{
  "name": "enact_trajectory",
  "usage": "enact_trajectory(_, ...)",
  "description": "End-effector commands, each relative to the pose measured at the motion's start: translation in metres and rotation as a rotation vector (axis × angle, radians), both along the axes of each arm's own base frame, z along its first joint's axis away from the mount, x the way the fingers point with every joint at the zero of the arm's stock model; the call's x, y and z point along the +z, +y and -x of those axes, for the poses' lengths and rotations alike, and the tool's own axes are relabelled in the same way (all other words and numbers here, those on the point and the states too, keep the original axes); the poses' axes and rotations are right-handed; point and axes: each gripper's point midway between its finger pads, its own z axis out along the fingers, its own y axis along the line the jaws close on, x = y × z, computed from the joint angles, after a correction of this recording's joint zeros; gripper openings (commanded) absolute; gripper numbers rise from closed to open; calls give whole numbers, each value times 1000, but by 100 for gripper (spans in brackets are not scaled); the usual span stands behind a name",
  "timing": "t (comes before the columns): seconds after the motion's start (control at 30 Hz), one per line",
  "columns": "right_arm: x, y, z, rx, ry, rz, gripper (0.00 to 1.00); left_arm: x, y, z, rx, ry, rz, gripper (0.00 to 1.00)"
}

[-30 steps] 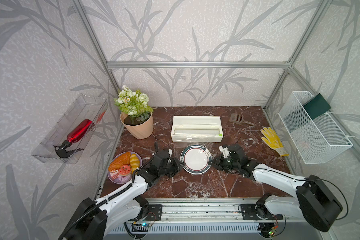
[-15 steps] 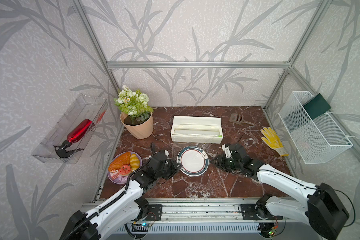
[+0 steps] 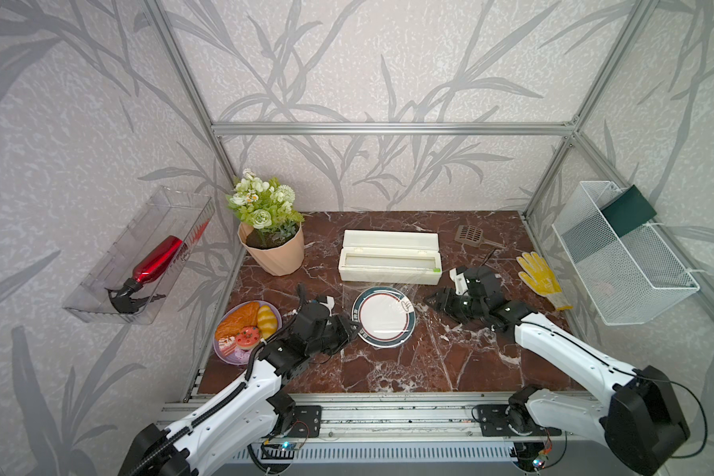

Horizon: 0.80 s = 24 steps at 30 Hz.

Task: Wrap the plate with plastic wrap
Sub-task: Pick up the plate at the center of the board.

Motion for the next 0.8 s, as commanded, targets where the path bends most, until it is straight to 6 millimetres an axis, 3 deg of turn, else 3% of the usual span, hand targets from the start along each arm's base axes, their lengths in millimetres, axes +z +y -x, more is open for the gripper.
enact_trajectory(0.0, 12, 16, -13, 19, -12, -84, 59, 32, -8, -6, -13, -85, 62, 0)
enact_trajectory(0.2, 2, 35, -26, 18, 47, -227, 61, 32, -6, -6, -4, -85, 62, 0)
enact_trajectory(0.33, -3, 42, -25, 23, 66, -291, 52, 30, -5, -7, 0, -85, 55, 0)
enact_trajectory(0.5, -6, 40, -23, 16, 61, -307, 37, 30, -7, -9, -3, -87, 60, 0)
enact_trajectory(0.77, -10, 36, -17, 0, 62, -320, 0, 32, -7, -9, -4, -91, 60, 0)
